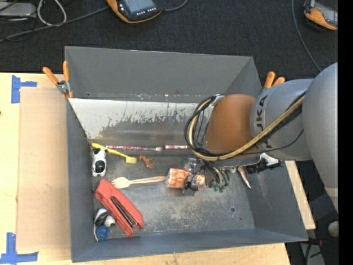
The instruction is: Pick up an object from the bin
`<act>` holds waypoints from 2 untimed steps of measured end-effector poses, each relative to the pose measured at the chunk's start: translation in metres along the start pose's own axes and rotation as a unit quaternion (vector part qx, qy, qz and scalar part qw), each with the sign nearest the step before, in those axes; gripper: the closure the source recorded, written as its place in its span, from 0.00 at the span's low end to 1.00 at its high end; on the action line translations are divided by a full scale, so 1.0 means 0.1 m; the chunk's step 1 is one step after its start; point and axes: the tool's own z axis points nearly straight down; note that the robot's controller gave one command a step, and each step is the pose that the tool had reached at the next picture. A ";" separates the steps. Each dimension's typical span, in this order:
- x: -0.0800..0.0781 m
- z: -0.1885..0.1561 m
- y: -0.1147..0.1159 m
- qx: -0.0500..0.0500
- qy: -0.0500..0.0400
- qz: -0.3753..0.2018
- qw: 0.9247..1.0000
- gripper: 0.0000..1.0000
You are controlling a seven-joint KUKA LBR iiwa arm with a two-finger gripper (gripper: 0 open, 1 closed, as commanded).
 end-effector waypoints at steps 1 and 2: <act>0.00 0.00 0.00 0.000 0.000 0.000 1.000 1.00; 0.02 -0.27 0.00 0.000 0.003 0.001 1.000 1.00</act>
Offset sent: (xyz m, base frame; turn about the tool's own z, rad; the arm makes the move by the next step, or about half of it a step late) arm 0.0001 0.0001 0.0542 0.0004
